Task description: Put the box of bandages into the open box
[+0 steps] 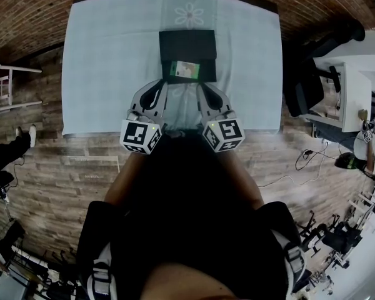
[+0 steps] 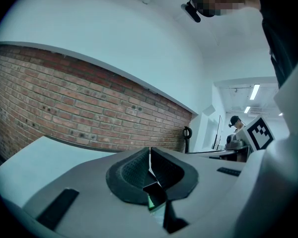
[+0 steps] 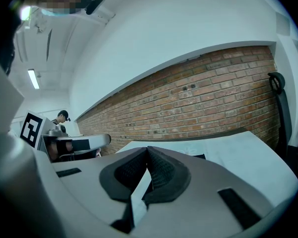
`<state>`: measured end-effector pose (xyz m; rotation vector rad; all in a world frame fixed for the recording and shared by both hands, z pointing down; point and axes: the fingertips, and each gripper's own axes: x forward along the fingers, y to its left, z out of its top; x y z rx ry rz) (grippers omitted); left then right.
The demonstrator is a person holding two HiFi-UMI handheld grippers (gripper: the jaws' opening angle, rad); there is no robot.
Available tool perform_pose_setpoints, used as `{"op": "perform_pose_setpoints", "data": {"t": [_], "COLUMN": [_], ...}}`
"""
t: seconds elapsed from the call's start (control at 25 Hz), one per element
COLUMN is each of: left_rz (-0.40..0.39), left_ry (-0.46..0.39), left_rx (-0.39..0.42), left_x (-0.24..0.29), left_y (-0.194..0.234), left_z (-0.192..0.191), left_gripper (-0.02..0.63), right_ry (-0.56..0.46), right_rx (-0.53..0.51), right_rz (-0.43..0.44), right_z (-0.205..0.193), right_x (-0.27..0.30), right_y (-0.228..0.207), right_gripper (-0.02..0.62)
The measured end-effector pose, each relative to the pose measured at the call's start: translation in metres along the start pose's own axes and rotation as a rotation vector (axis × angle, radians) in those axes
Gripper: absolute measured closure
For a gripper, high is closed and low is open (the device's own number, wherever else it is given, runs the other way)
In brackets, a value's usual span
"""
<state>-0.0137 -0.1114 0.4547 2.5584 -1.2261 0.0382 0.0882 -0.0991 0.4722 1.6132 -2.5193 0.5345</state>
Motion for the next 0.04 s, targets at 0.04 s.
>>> {"op": "perform_pose_setpoints", "data": {"t": [0.04], "left_rz": [0.000], "left_ry": [0.000], "left_rx": [0.000], "left_x": [0.0001], "left_y": [0.0006], "left_z": [-0.0001], "left_gripper": [0.568], "right_ry": [0.001], "right_rx": [0.001], "right_rz": [0.001], "right_z": [-0.0003], "right_x": [0.0006], "right_y": [0.0001], "right_gripper": [0.569]}}
